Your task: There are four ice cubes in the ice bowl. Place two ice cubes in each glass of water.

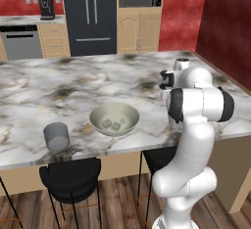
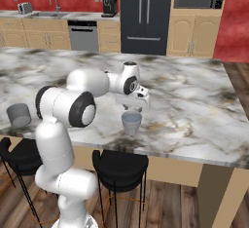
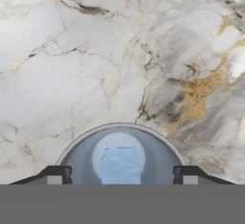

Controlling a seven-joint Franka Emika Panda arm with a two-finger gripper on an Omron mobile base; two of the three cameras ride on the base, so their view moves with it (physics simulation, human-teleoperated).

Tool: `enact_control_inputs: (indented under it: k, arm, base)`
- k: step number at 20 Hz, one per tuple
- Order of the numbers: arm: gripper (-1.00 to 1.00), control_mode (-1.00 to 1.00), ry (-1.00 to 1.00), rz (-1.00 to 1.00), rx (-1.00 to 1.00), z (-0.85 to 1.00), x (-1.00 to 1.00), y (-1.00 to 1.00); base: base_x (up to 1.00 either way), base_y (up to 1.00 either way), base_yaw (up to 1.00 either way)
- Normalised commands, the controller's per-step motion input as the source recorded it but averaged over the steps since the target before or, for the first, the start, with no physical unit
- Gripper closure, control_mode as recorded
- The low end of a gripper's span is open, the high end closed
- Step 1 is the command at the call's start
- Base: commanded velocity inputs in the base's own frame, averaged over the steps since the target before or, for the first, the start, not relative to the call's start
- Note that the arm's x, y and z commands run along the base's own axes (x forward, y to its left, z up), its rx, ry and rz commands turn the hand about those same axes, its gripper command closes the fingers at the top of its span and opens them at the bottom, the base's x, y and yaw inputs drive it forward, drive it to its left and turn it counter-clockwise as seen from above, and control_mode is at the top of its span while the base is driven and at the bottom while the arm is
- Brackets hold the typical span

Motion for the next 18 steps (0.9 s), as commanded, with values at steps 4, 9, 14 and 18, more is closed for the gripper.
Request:
enact_control_inputs:
  k: [4, 9, 14, 18]
  arm:
    - [-1.0, -1.0, -0.08, 0.0, 0.0, 0.62, -0.03, 0.0]
    - [-1.0, -1.0, -0.07, 0.03, 0.1, 0.4, -0.69, 0.66]
    - [-1.0, -1.0, 0.0, 0.02, 0.13, 0.05, -0.69, 1.0]
    - [-1.0, -1.0, 0.0, 0.0, 0.1, 0.0, -0.45, 1.0]
  base:
    - [0.0, 0.0, 0.0]
    - [0.0, 0.0, 0.0]
    - [0.0, 0.0, 0.0]
    - [0.0, 0.0, 0.0]
